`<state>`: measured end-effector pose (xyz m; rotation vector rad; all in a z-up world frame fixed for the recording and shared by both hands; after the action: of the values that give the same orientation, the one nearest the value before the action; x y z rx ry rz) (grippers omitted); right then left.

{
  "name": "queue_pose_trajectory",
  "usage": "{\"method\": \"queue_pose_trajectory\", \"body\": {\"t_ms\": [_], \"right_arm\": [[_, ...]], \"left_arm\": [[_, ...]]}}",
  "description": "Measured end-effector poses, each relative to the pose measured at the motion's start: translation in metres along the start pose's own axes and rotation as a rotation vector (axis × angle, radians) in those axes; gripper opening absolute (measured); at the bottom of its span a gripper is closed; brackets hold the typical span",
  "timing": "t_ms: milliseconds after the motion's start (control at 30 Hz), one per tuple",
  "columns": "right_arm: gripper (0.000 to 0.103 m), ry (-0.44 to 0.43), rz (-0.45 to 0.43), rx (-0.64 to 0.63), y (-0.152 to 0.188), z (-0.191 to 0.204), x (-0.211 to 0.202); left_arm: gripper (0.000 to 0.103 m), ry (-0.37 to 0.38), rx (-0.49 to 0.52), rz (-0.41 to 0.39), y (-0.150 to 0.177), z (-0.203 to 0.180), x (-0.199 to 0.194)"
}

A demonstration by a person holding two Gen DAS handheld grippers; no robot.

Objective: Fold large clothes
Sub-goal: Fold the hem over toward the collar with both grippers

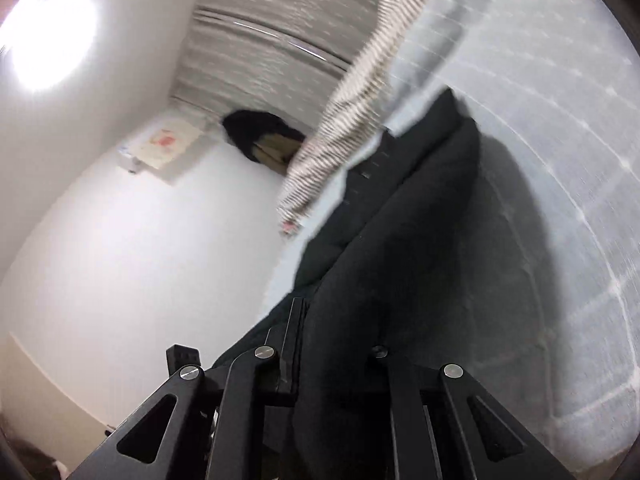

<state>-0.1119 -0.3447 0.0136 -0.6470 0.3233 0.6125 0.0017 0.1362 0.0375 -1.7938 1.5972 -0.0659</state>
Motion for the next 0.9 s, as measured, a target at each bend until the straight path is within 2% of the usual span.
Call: {"method": "queue_pose_trajectory", "body": {"t_ms": [100,200,267,467,600,667,733,900], "right_arm": [[0.014,-0.059,-0.055,-0.039,-0.005,0.018,-0.014],[0.014,-0.121,-0.107,-0.061,-0.007,0.034,-0.033],[0.014,-0.140,-0.144,-0.077,-0.010,0.049,-0.042],[0.014,-0.173,-0.280,-0.156,-0.010,0.090,-0.121],[0.014,-0.186,-0.359,-0.213,-0.017,0.124,-0.150],[0.014,-0.150,-0.374,-0.233,-0.024,0.130,-0.153],[0.014,-0.059,-0.372,-0.227,-0.036,0.130,-0.135],[0.014,0.154,-0.297,-0.164,-0.082,0.109,-0.048]], "left_arm": [[0.014,0.044,0.053,-0.051,-0.008,-0.022,-0.009],[0.014,0.074,0.115,-0.095,-0.017,-0.042,-0.034],[0.014,0.086,0.148,-0.129,-0.021,-0.060,-0.053],[0.014,0.174,0.254,-0.201,-0.027,-0.119,-0.097],[0.015,0.191,0.294,-0.232,-0.039,-0.129,-0.110],[0.015,0.151,0.274,-0.244,-0.051,-0.115,-0.108],[0.015,0.106,0.243,-0.242,-0.062,-0.096,-0.099],[0.015,-0.045,0.086,-0.192,-0.103,-0.019,-0.046]]}}
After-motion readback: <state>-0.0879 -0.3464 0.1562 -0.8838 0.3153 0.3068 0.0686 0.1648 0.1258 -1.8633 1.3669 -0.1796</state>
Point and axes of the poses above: each gripper's, at about its wrist camera, not at the fingertips, and x roughly the way its jaws point, z to its left, y to its underside, the point moved 5 cm from there along x, roughly the way its jaws point, and after that the axes turned 15 degrees about y, right-handed, at the moved point
